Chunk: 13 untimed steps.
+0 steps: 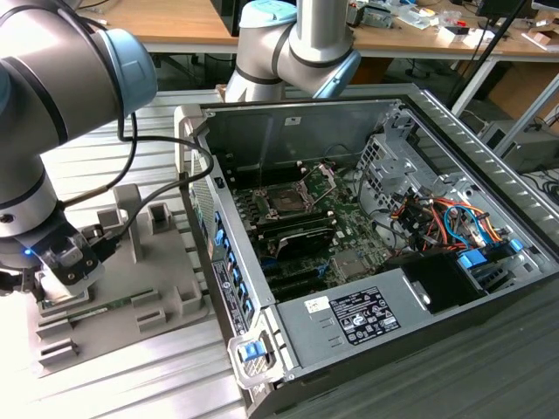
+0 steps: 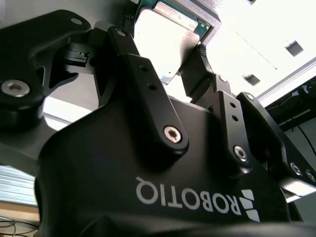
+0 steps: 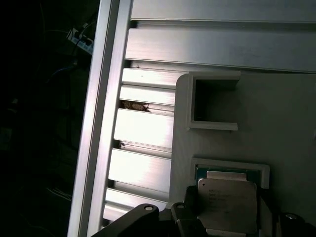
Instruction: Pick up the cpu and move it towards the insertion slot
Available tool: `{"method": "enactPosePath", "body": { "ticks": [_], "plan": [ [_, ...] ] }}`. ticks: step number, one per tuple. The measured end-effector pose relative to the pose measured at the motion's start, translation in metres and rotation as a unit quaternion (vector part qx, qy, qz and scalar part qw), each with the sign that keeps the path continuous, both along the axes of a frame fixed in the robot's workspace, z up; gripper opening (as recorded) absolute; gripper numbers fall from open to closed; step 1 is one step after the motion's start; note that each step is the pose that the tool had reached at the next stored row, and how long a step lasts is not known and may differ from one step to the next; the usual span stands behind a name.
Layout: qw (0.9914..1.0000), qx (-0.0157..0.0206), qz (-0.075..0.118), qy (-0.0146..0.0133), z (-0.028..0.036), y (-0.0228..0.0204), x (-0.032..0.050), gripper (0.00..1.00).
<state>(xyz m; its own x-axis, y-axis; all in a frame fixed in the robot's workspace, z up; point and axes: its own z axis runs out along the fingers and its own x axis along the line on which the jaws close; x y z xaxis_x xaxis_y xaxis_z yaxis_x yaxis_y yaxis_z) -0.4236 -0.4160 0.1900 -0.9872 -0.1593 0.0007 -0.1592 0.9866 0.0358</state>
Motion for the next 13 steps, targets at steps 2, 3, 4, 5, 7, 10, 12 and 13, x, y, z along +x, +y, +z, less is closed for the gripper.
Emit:
{"method": "enactPosePath", "body": {
  "ticks": [2,3,4,5,7,10,12,13],
  "plan": [
    [1.0,0.0,0.0,0.0,0.0003,0.0,0.0,0.55],
    [1.0,0.0,0.0,0.0001,0.0005,0.0,0.0,0.55],
    [1.0,0.0,0.0,0.0,0.0007,0.0,0.0,0.55],
    [1.0,0.0,0.0,0.0001,0.0009,0.0,0.0,0.55],
    [1.0,0.0,0.0,0.0,0.0011,0.0,0.0,0.55],
    [1.0,0.0,0.0,0.0001,0.0016,0.0,0.0,0.55],
    [1.0,0.0,0.0,0.0001,0.0021,0.0,0.0,0.55],
    [1.0,0.0,0.0,0.0,0.0025,0.0,0.0,0.55]
  ]
}}
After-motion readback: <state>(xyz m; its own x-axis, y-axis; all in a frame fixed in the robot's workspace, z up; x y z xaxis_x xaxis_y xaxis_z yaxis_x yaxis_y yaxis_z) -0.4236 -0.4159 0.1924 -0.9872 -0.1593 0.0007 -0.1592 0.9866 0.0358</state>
